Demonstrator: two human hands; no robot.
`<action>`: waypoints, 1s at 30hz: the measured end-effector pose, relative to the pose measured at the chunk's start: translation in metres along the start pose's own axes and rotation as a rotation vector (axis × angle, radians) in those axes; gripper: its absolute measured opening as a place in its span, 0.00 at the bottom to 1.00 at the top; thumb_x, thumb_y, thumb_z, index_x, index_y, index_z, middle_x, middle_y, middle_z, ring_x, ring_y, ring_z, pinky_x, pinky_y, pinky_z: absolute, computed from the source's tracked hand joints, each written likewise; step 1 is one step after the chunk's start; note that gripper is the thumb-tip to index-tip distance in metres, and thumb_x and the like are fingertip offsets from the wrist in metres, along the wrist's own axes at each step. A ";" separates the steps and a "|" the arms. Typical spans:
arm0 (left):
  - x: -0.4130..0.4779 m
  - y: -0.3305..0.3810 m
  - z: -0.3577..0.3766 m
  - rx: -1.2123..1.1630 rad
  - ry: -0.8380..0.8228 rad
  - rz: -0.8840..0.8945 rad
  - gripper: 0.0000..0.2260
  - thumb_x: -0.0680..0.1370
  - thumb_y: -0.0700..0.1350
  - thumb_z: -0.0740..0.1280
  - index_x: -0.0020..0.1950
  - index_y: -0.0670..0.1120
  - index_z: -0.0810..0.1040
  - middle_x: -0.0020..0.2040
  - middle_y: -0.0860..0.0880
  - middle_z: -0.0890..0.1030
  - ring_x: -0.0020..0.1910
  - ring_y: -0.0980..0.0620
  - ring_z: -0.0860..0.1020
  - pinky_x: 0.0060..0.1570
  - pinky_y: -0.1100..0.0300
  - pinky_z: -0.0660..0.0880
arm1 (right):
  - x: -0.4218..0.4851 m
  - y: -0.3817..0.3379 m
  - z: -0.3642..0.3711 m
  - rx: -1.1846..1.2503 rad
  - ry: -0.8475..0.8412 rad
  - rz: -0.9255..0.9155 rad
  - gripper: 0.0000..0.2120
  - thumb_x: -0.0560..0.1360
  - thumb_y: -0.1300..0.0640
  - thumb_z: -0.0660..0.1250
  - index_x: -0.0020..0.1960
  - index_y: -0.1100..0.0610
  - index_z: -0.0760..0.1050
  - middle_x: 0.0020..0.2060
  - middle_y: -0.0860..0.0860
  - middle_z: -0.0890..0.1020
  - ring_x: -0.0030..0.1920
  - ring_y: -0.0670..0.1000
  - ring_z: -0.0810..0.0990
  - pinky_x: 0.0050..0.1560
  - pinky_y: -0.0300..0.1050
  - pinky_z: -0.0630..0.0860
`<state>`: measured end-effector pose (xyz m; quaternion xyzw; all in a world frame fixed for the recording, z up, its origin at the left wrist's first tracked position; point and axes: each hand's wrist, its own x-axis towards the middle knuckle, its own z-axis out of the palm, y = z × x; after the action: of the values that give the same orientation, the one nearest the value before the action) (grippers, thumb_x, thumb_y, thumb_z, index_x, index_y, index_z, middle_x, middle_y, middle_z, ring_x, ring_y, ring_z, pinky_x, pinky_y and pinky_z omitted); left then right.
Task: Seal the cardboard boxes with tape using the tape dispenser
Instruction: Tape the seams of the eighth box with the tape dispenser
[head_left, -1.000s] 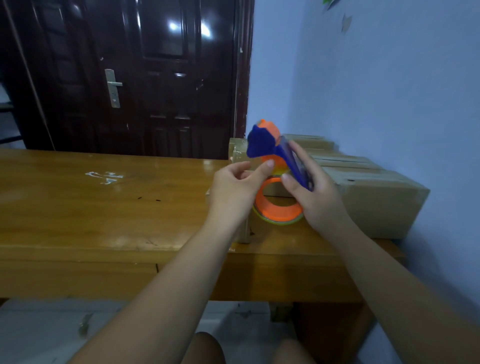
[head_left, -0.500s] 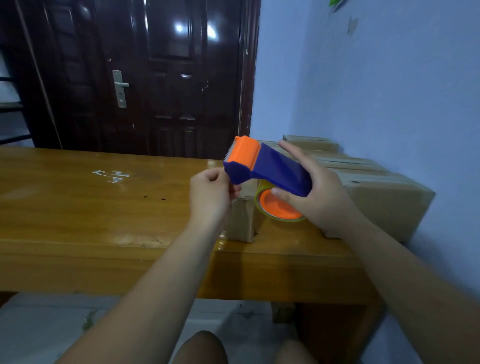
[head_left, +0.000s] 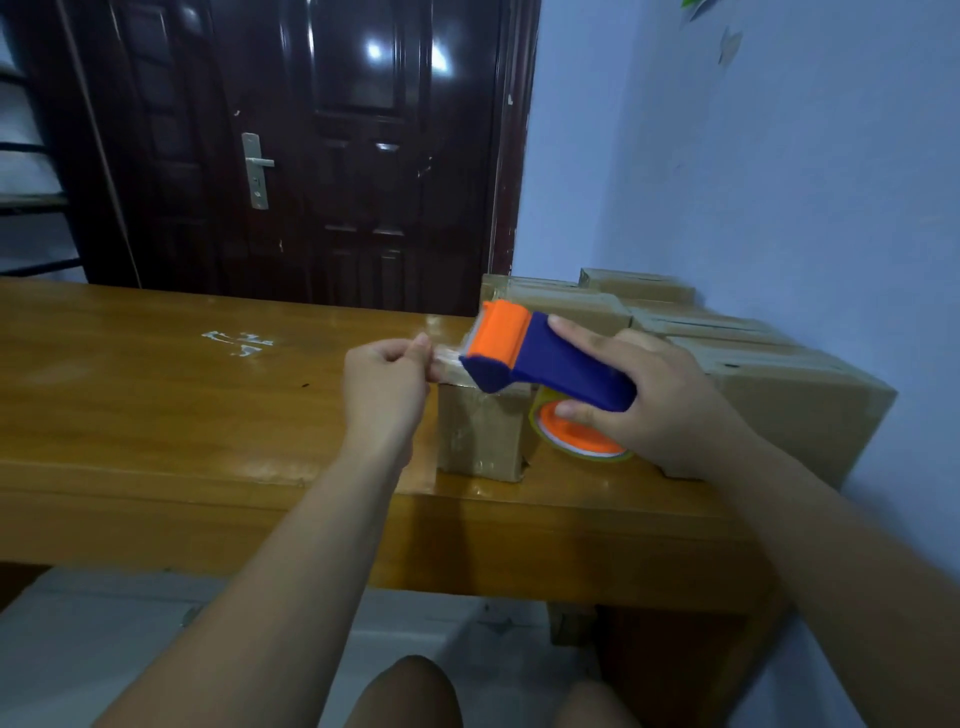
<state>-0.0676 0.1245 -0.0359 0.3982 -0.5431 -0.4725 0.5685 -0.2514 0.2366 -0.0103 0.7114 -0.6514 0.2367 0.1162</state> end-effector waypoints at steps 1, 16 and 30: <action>0.003 -0.001 -0.002 0.003 0.026 -0.011 0.13 0.80 0.45 0.63 0.38 0.43 0.80 0.36 0.49 0.78 0.38 0.53 0.74 0.46 0.55 0.72 | 0.000 0.002 0.000 -0.026 -0.032 0.014 0.36 0.68 0.34 0.57 0.73 0.35 0.50 0.45 0.45 0.71 0.42 0.38 0.68 0.38 0.28 0.62; 0.032 -0.027 -0.002 0.340 -0.019 -0.025 0.14 0.80 0.49 0.63 0.38 0.44 0.80 0.36 0.52 0.80 0.40 0.57 0.75 0.46 0.58 0.68 | 0.006 0.019 0.006 0.273 0.042 0.147 0.30 0.71 0.43 0.69 0.65 0.27 0.58 0.57 0.35 0.73 0.50 0.32 0.72 0.42 0.25 0.66; 0.051 -0.031 0.000 0.261 -0.178 -0.211 0.12 0.80 0.46 0.64 0.42 0.40 0.80 0.31 0.49 0.77 0.30 0.52 0.67 0.34 0.58 0.67 | 0.004 0.037 0.026 0.308 0.008 0.177 0.29 0.72 0.46 0.69 0.67 0.31 0.60 0.60 0.32 0.71 0.53 0.38 0.73 0.44 0.22 0.67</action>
<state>-0.0723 0.0673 -0.0540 0.4800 -0.6030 -0.4885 0.4090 -0.2828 0.2167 -0.0357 0.6598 -0.6671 0.3457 -0.0128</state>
